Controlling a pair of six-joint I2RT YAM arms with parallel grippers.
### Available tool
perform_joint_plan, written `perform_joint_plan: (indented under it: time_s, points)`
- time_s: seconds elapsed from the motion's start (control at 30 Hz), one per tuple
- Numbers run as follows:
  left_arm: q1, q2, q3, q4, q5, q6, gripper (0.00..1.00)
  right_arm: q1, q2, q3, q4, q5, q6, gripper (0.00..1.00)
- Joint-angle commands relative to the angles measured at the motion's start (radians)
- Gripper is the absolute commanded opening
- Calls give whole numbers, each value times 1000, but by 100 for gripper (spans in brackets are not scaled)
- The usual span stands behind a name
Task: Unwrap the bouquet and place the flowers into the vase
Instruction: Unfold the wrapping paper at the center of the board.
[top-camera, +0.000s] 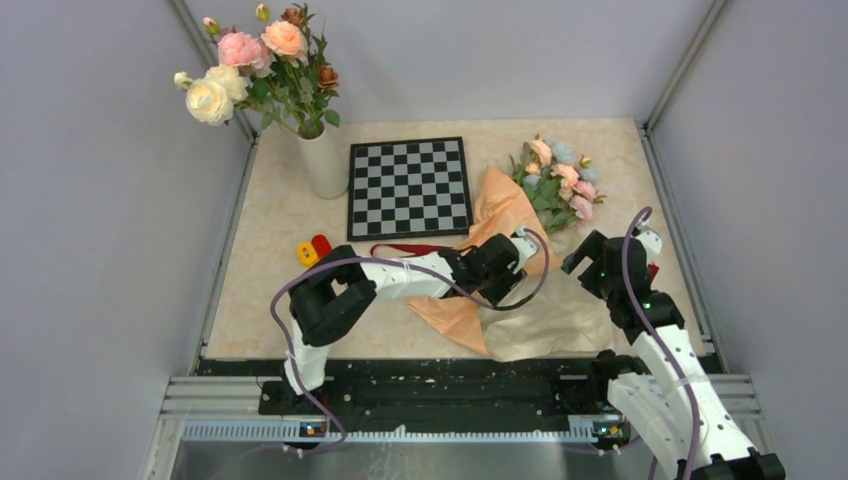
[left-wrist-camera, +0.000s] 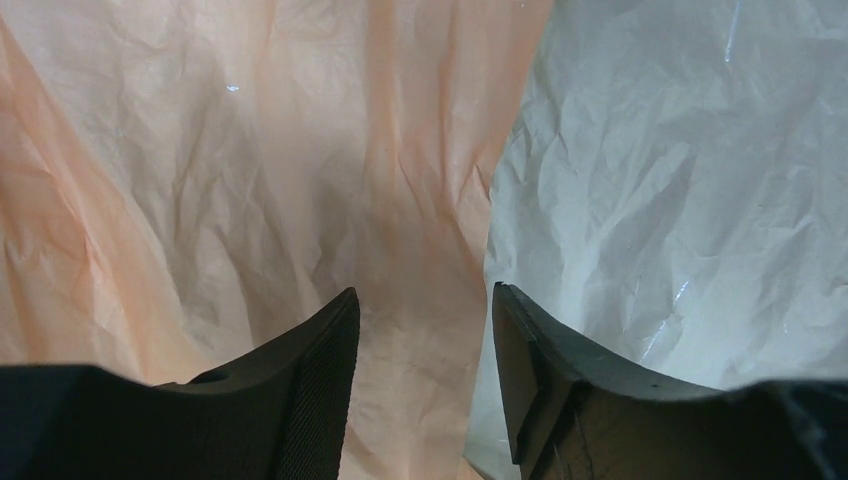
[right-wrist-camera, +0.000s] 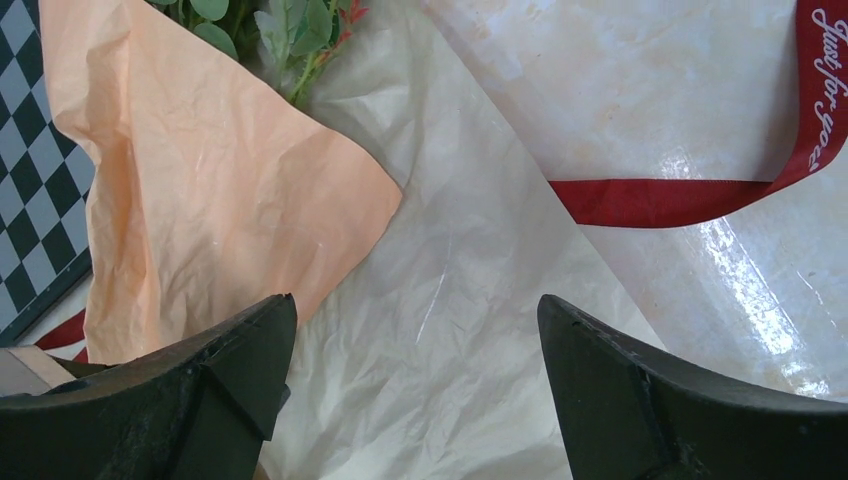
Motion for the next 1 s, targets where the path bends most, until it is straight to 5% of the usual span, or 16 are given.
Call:
perform_joint_plan:
  time_s: [0.0, 0.33, 0.8, 0.97]
  points:
    - [-23, 23, 33, 46, -49, 34, 55, -8, -14, 34, 12, 35, -20, 93]
    - [-38, 51, 9, 60, -18, 52, 51, -9, -12, 23, 23, 36, -26, 93]
    - [-59, -85, -19, 85, -227, -29, 0, -8, -34, 13, 34, 38, -29, 94]
    - [-60, -165, -38, 79, -322, -81, 0, -9, -33, 14, 42, 33, -44, 94]
